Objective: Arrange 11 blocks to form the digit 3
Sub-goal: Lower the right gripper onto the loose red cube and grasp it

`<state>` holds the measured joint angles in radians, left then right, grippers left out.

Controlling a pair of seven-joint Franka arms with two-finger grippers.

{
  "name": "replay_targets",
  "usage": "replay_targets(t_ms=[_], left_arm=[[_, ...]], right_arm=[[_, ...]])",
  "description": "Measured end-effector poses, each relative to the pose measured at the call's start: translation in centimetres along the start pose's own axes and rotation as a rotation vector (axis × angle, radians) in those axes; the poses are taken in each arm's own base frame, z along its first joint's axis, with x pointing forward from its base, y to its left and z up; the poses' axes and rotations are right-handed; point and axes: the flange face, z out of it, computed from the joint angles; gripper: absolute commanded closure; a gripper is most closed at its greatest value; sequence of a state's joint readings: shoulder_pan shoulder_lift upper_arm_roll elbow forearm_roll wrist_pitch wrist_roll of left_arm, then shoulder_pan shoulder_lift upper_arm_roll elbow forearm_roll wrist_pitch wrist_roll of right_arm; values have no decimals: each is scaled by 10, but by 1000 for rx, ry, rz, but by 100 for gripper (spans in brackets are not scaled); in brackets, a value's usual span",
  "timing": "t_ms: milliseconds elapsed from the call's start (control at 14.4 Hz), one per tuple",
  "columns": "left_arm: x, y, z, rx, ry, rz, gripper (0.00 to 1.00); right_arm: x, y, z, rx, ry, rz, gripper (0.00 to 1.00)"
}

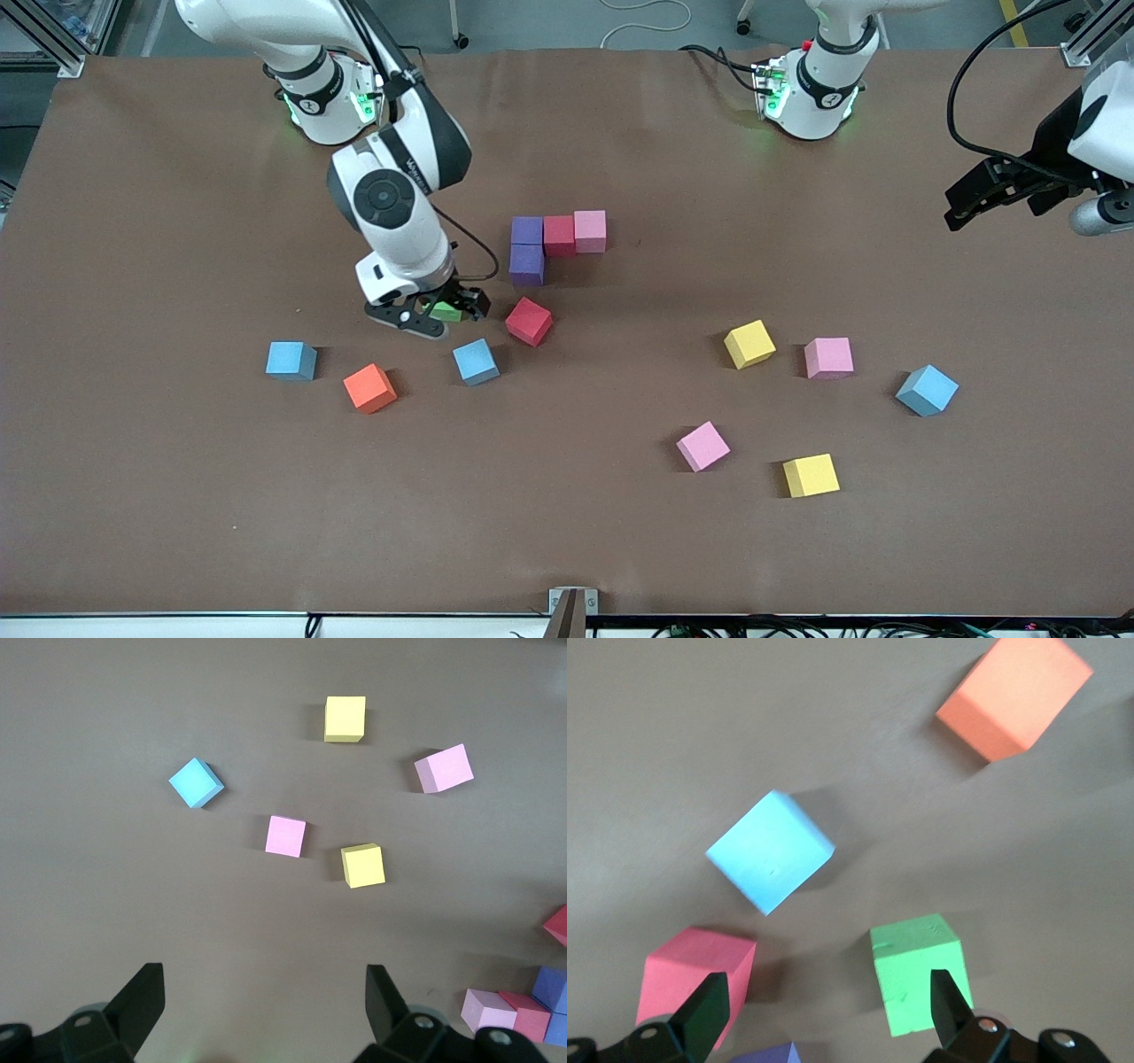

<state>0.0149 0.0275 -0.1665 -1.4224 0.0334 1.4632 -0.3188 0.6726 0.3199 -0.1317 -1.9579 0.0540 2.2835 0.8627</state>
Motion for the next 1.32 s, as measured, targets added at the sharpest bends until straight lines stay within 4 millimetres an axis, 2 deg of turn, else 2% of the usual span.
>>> replay_targets(t_ms=[139,348,487,626,834,1321], left_arm=[[2,-4,1,0,-1,-7,0],[2,-5,1,0,-1,-9,0],[2,-6,1,1,-1,-10,0],[2,-7,1,1,-1,-12,0],[3,-7,1,1,-1,-13,0],[3,-7,1,1,-2,-13,0]], right_arm=[[-5,-9,-2,7,3,71,0],[-16,-45,-2,26,18,182,0],[-21,-72,13,25,24,237,0],[-23,-88,38,11,15,278,0],[-25,-97,68,8,-25,313,0],[-46,-113,88,29,-41,314,0]])
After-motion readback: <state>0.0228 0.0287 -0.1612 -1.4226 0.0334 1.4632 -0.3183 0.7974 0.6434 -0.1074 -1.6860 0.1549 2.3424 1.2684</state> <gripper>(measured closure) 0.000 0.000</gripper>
